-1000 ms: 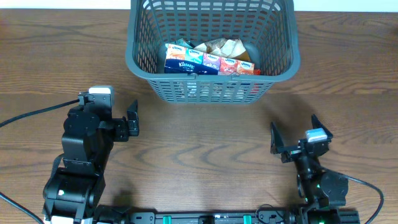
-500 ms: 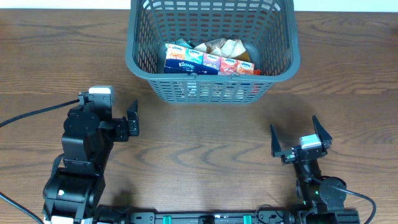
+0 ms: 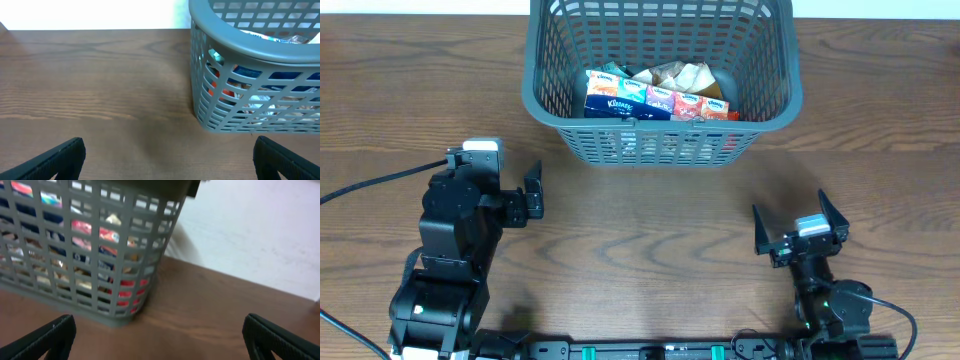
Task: Pack container
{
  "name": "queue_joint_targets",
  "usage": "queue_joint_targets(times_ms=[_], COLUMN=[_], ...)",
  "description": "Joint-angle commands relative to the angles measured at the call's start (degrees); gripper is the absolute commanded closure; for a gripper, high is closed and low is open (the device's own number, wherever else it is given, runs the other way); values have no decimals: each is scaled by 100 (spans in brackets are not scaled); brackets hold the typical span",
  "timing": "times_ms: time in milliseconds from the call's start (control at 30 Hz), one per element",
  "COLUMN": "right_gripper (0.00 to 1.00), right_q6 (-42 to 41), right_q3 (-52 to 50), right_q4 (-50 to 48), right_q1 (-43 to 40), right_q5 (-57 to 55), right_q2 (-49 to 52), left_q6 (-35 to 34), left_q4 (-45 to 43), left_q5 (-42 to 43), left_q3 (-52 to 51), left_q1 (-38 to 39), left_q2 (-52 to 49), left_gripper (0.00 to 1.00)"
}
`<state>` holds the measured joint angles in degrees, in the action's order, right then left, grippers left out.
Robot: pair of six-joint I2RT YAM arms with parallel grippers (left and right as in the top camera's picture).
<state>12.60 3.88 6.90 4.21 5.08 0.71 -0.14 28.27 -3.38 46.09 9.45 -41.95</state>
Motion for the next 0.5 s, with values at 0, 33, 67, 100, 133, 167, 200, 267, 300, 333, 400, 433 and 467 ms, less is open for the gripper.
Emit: queue_joint_targets(times_ms=[0,33,67,100,133,167,200,267,300,333,400,433,467], right_gripper=[1,1,1,1,1,1,1,1,1,1,1,1,1], right_q6=[-87,-190,-293,-321,-337,-350,-452,-815,-1005,-1130,-1379,-1443,-1521], right_q3=[-70,-70,-70,-70,-70,-70,-70,-70,-70,-70,-70,-70,-70], right_q4=[131,166,199,240,260,282,304,308,310,310,337,337,337], right_q1=[66,66,66,66,66,66,66,66,66,66,63,63,63], right_q5=[-223,-310,-387,-411,-426,-450,-542,-857,-1029,-1154,-1397,-1484,-1550], right_q2=[-44,-44,-44,-44,-44,-44,-44,-44,-44,-44,-44,-44,-44], left_q6=[28,31,28,31,28,28,28,28,28,28,28,28,28], left_q4=[0,0,0,0,0,0,0,0,0,0,0,0,0], left_q5=[-7,-7,-7,-7,-7,-7,-7,-7,-7,-7,-7,-7,-7], left_q3=[-2,-2,-2,-2,-2,-2,-2,-2,-2,-2,-2,-2,-2], left_q1=[11,11,11,11,11,13,11,11,11,11,11,11,11], left_q2=[0,0,0,0,0,0,0,0,0,0,0,0,0], left_gripper=[1,2,1,1,1,1,2,2,1,1,1,1,2])
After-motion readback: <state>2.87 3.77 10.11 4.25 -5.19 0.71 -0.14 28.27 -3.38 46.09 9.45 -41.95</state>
